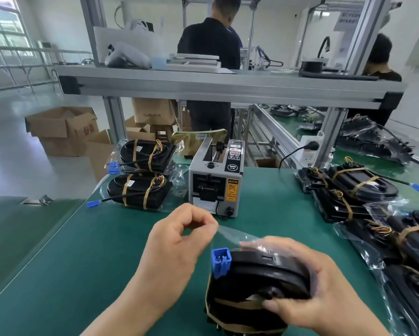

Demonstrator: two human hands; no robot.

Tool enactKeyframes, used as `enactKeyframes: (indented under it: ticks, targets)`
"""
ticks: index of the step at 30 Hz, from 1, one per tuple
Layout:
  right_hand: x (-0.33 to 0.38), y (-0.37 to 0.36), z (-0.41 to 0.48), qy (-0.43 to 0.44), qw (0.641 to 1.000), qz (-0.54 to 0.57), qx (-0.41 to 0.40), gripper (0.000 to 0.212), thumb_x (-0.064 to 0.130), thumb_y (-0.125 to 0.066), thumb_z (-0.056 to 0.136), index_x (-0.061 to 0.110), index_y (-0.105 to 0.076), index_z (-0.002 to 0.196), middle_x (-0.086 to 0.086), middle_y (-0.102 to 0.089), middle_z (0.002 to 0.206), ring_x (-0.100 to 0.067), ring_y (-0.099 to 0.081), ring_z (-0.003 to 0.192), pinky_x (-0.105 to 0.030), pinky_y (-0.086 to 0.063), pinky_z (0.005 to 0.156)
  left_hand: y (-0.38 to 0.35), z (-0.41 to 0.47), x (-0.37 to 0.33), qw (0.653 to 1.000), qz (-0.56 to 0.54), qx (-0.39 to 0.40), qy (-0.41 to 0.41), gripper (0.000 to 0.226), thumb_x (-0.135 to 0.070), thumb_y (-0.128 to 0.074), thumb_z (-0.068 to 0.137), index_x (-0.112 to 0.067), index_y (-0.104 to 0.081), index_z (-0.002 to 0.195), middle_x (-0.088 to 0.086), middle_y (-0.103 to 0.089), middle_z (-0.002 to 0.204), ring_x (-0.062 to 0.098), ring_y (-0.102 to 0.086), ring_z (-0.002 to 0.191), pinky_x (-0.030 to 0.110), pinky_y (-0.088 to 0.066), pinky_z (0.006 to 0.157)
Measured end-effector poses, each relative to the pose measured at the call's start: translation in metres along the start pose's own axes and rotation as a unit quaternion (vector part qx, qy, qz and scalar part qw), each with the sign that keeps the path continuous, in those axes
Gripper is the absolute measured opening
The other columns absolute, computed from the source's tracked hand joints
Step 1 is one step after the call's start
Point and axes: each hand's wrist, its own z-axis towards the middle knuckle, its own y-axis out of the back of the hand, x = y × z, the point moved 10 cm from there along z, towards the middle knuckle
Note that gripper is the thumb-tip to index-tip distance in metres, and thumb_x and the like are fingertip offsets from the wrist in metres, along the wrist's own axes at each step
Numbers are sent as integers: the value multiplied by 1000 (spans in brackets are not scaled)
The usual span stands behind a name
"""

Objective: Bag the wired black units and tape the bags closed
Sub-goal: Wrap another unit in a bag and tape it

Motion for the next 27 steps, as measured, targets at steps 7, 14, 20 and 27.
enactKeyframes:
  ticks: [7,14,20,27]
  targets:
    - [-4,-6,8,-36,999,-25,11,60,14,-85,61,36,-69,115,3,-72,115,-14,-70,106,-21,-53,89,-12,3,-5,993,-29,108,-31,14,-40,-76,75,-27,-74,81,1,-65,80,12,-54,70,18,-45,69]
    - [4,0,13,-44,997,-63,-9,58,37,-86,61,42,-67,116,7,-75,107,-9,-71,102,-20,-53,92,1,27,32,981,-186,-21,58,33,-47,-82,68,-16,-76,75,1,-66,72,11,-57,67,22,-50,66]
    - [-17,39,3,-55,990,-76,-108,72,-4,-90,58,45,-70,106,9,-77,98,-5,-73,93,-4,-48,78,21,77,135,972,28,-130,194,20,-25,-55,99,-33,-73,93,-12,-71,99,3,-62,86,29,-52,82]
    - [-30,54,3,-53,985,-13,-161,61,12,-89,46,39,-75,99,7,-78,98,-7,-74,89,-7,-51,77,-8,119,204,950,139,-80,267,20,-17,-51,97,-18,-57,116,4,-62,117,28,-62,97,41,-50,89]
